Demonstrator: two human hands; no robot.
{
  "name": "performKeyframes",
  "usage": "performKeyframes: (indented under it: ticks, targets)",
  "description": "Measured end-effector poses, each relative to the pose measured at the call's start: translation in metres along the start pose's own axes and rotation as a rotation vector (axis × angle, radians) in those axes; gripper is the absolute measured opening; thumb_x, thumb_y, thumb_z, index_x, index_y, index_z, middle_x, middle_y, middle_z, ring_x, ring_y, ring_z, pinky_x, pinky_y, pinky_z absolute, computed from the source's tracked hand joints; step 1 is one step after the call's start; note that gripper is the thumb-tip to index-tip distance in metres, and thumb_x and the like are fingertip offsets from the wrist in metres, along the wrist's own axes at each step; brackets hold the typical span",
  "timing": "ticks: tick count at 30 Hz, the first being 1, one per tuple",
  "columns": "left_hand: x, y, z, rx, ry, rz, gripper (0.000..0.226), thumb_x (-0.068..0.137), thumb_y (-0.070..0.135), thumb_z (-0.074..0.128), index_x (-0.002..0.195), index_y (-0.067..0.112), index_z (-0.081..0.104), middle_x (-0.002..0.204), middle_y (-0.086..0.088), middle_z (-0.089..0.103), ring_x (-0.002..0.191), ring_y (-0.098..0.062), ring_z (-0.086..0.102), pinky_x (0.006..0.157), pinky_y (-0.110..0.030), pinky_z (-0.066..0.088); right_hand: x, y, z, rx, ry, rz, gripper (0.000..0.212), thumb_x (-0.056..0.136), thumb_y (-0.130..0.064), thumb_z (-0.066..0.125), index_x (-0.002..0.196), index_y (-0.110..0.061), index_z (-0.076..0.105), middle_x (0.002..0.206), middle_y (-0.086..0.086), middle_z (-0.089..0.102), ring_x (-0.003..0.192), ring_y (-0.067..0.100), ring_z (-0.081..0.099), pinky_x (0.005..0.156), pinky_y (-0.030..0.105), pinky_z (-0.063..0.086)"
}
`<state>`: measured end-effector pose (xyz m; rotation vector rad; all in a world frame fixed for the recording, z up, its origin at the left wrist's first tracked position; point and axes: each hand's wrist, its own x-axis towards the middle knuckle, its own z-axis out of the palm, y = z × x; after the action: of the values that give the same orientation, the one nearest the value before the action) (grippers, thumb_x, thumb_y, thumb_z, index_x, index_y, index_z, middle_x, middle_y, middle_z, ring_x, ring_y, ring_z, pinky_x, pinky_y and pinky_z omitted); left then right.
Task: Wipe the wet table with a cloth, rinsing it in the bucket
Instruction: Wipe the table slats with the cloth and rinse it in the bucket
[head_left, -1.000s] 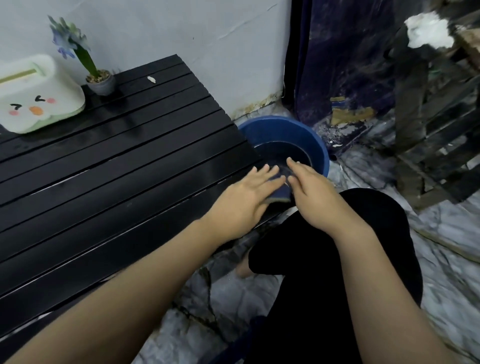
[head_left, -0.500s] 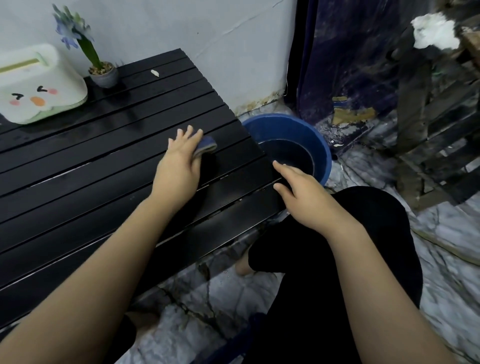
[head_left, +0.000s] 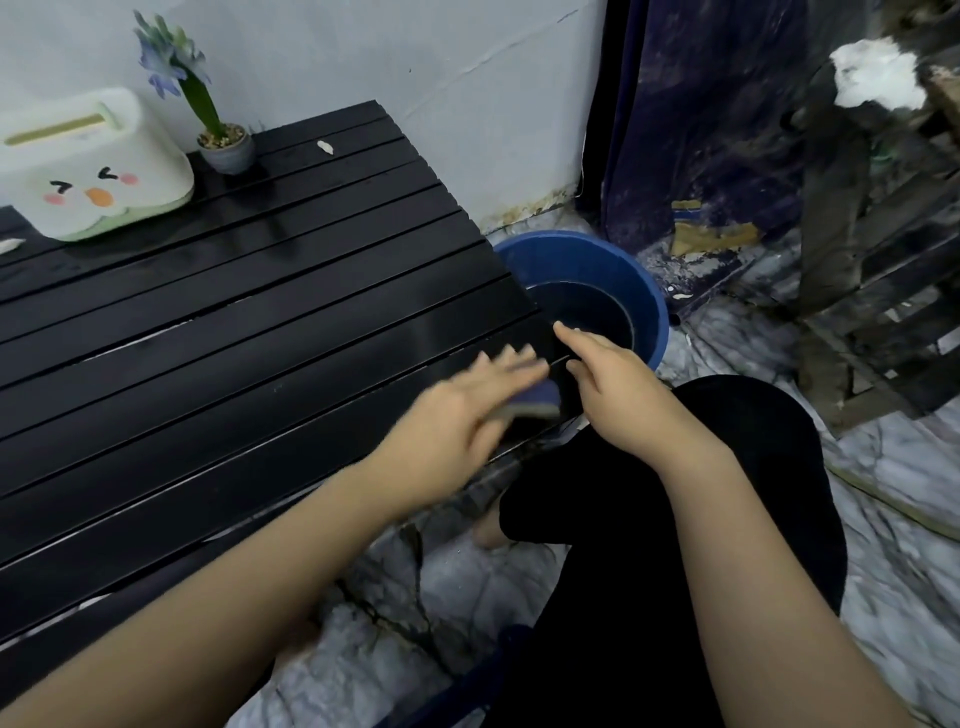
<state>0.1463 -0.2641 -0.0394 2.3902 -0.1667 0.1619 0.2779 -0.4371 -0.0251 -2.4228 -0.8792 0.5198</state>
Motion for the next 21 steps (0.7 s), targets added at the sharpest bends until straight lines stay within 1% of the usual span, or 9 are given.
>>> performKeyframes:
  ticks: [3,6,9,11,14,16,18,19,21]
  targets:
    - [0.024,-0.012,0.003,0.236,0.168,-0.195,0.055,0.093,0.001,0.054,0.146,0.009,0.042,0.155,-0.015,0.036,0.146,-0.033,0.028,0.123,-0.042,0.014,-0.001,-0.001,-0.002,0.01,-0.002,0.002,0.049,0.106,-0.011,0.039,0.154,-0.017,0.034,0.158,0.001,0.036,0.146,0.014,0.03,0.106,0.014,0.019]
    - [0.019,-0.006,0.016,0.313,0.104,-0.105,0.055,0.091,0.006,0.055,0.145,0.008,0.045,0.153,-0.016,0.039,0.144,-0.034,0.032,0.122,-0.04,0.013,-0.001,-0.002,-0.003,0.019,0.005,-0.008,0.048,0.106,-0.018,0.043,0.153,-0.016,0.035,0.157,0.002,0.038,0.145,0.015,0.032,0.11,0.018,0.021]
    - [-0.012,0.009,0.013,0.144,-0.055,0.075,0.052,0.093,0.012,0.04,0.145,0.012,0.045,0.154,-0.007,0.04,0.146,-0.02,0.03,0.124,-0.033,0.012,0.004,-0.008,-0.003,0.042,0.026,-0.029,0.054,0.104,-0.028,0.048,0.155,-0.02,0.032,0.159,0.001,0.034,0.146,0.014,0.029,0.118,0.031,0.026]
    - [-0.033,0.02,0.001,-0.152,-0.121,0.024,0.046,0.099,0.004,0.042,0.143,0.015,0.048,0.148,0.0,0.049,0.142,-0.012,0.038,0.121,-0.032,0.022,0.011,-0.017,0.0,0.02,0.025,-0.072,0.057,0.103,-0.035,0.048,0.156,-0.025,0.028,0.162,0.0,0.028,0.149,0.015,0.022,0.121,0.038,0.023]
    - [-0.05,0.018,-0.03,-0.425,0.1,-0.198,0.044,0.098,0.002,0.051,0.138,0.02,0.055,0.133,0.007,0.064,0.124,-0.012,0.058,0.106,-0.029,0.043,0.027,-0.036,0.009,-0.09,-0.02,-0.187,0.058,0.103,-0.041,0.045,0.156,-0.029,0.025,0.165,0.001,0.018,0.153,0.017,0.009,0.124,0.04,0.009]
    - [-0.054,-0.007,-0.055,-0.294,0.417,-0.305,0.039,0.099,0.01,0.052,0.136,0.024,0.057,0.124,0.005,0.069,0.104,-0.014,0.064,0.09,-0.029,0.051,0.037,-0.05,0.018,-0.17,-0.047,-0.275,0.058,0.103,-0.042,0.045,0.156,-0.029,0.026,0.166,0.002,0.016,0.154,0.018,0.005,0.124,0.04,0.005]
    - [-0.058,-0.045,-0.08,-0.037,0.627,-0.465,0.045,0.098,0.005,0.05,0.139,0.022,0.054,0.135,-0.003,0.061,0.121,-0.019,0.059,0.104,-0.034,0.045,0.045,-0.061,0.027,-0.213,-0.085,-0.335,0.057,0.103,-0.043,0.045,0.156,-0.03,0.027,0.166,0.002,0.016,0.154,0.018,0.005,0.125,0.041,0.003]
    - [-0.062,-0.065,-0.091,0.082,0.651,-0.561,0.048,0.097,0.002,0.048,0.142,0.02,0.051,0.145,-0.007,0.052,0.138,-0.022,0.045,0.115,-0.036,0.034,0.048,-0.065,0.032,-0.222,-0.102,-0.351,0.057,0.103,-0.043,0.045,0.156,-0.03,0.028,0.166,0.002,0.015,0.154,0.018,0.004,0.125,0.041,0.003]
    - [-0.074,-0.096,-0.101,0.257,0.585,-0.743,0.05,0.097,0.004,0.045,0.145,0.017,0.045,0.155,-0.009,0.037,0.148,-0.03,0.023,0.122,-0.043,0.018,0.051,-0.07,0.04,-0.227,-0.12,-0.361,0.055,0.103,-0.043,0.045,0.155,-0.029,0.031,0.166,0.003,0.015,0.154,0.018,0.004,0.124,0.04,0.002]
